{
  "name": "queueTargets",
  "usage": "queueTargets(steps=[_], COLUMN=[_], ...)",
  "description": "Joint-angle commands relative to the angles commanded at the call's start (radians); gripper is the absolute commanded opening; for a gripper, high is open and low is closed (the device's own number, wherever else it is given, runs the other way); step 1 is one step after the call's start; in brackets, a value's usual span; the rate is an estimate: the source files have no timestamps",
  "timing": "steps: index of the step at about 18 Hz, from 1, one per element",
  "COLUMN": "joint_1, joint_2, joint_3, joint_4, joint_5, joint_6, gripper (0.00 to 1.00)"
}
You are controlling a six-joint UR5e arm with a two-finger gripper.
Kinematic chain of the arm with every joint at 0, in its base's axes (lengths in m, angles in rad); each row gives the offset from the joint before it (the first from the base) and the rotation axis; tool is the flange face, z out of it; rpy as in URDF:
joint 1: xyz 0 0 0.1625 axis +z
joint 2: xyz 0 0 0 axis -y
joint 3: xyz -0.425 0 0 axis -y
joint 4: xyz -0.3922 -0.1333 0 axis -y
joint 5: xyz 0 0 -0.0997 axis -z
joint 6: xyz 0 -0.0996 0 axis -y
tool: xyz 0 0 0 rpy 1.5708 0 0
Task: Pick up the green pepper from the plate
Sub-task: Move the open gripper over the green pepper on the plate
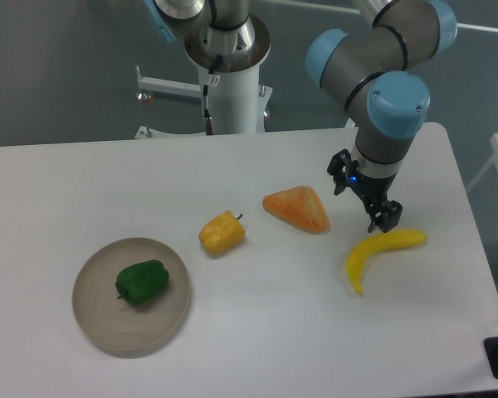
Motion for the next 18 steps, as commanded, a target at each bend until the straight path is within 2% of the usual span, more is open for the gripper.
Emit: queueTargets(steps=[4,7,10,13,16,18], joint_1=[-0.005,-0.011,-0.069,-0.171,-0.242,-0.282], joint_2=[-0.003,0.006,0.055,0.064,0.057,0.052], joint_3=[0.006,-0.014,-0.066,-0.101,-0.101,-0.103], joint_4=[0.003,0.005,0.009,0.009,0.011,0.064], joint_5=[-0.014,-0.107,-0.149,-0.143,-0.146,-0.147], joint_6=[-0.018,-0.028,-0.199,-0.395,-0.565,-0.684], gripper=[1.00,1.00,1.00,1.00,1.00,1.00])
